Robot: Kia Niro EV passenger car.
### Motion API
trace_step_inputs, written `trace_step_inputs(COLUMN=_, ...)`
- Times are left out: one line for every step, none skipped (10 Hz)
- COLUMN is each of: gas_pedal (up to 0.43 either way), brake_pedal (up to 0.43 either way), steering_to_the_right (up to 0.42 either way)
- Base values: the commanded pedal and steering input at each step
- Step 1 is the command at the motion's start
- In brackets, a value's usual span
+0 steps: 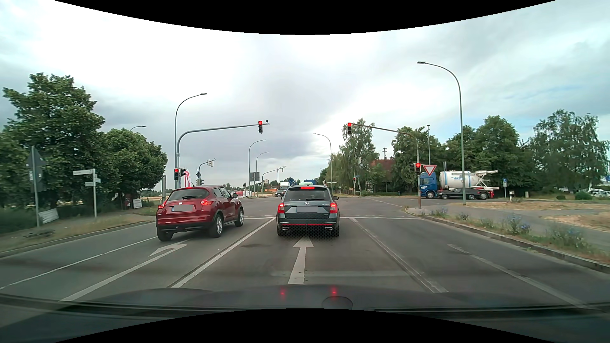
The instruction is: Follow the waypoints while adhering to traffic rules and regulations
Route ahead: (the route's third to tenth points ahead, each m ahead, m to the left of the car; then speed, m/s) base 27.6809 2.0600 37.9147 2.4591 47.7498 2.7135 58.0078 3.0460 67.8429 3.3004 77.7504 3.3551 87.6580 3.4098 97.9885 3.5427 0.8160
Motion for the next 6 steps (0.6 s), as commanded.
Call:
trace_step_inputs(gas_pedal=0.000, brake_pedal=0.000, steering_to_the_right=0.005)
trace_step_inputs(gas_pedal=0.000, brake_pedal=0.000, steering_to_the_right=0.006)
trace_step_inputs(gas_pedal=0.000, brake_pedal=0.006, steering_to_the_right=0.005)
trace_step_inputs(gas_pedal=0.000, brake_pedal=0.018, steering_to_the_right=0.005)
trace_step_inputs(gas_pedal=0.000, brake_pedal=0.024, steering_to_the_right=0.005)
trace_step_inputs(gas_pedal=0.000, brake_pedal=0.037, steering_to_the_right=0.005)
